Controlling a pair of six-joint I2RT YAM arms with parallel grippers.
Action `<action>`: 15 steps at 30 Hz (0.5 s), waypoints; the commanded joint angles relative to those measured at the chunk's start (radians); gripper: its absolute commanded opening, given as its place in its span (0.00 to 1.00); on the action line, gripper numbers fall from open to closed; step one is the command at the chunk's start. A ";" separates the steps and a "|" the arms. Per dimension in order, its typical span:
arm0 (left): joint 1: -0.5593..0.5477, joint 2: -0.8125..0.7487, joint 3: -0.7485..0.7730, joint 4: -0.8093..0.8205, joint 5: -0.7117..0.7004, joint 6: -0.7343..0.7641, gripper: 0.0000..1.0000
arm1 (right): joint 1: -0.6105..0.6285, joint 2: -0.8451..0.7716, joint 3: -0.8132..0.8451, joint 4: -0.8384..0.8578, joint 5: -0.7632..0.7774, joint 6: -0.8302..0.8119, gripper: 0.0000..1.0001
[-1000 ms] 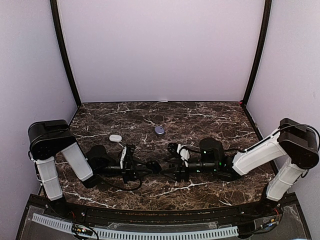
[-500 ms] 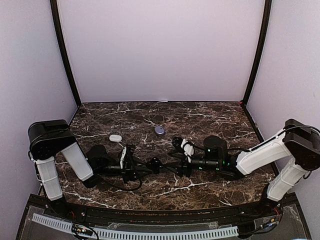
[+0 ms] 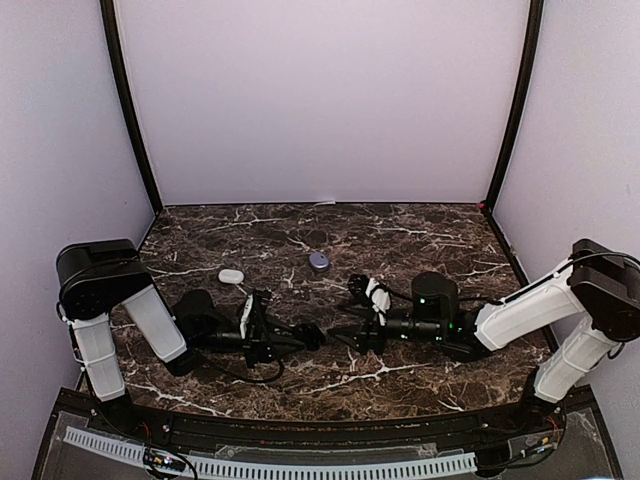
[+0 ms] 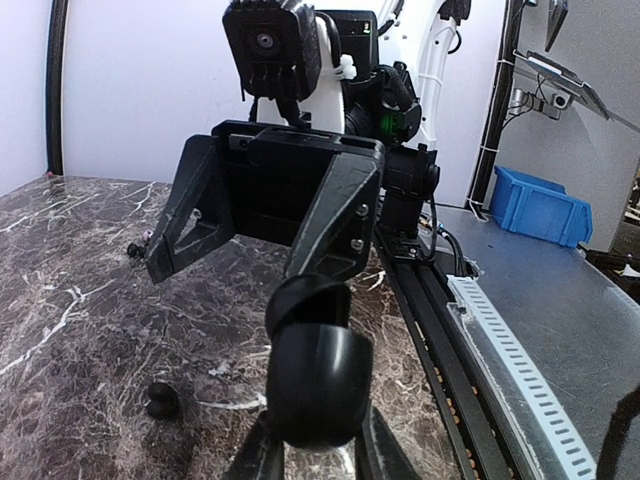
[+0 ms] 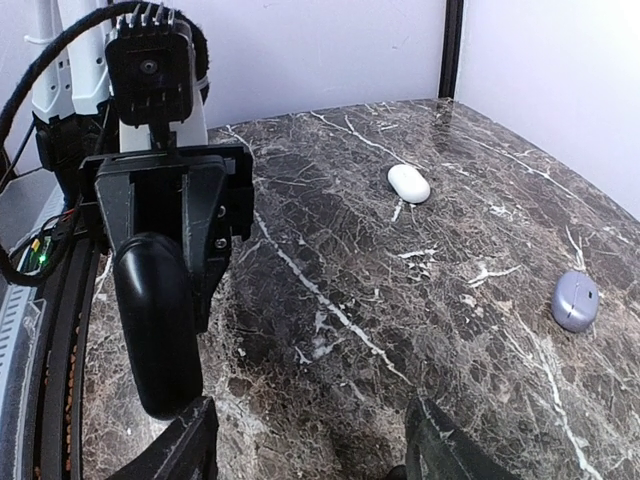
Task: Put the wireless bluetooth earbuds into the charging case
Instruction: Open the charging case, then adjust the right earbud at the center of the board.
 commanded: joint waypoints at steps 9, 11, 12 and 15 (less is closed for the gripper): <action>-0.009 -0.004 -0.007 0.147 -0.015 -0.015 0.20 | -0.011 -0.007 0.005 0.054 -0.101 -0.014 0.66; -0.010 -0.004 -0.006 0.149 -0.018 -0.015 0.20 | -0.011 -0.005 0.008 0.050 -0.101 -0.015 0.66; -0.009 -0.004 -0.008 0.149 -0.017 -0.015 0.20 | -0.011 -0.005 0.008 0.048 -0.101 -0.015 0.66; -0.009 -0.004 -0.009 0.149 -0.018 -0.015 0.20 | -0.012 -0.008 0.005 0.050 -0.106 -0.015 0.66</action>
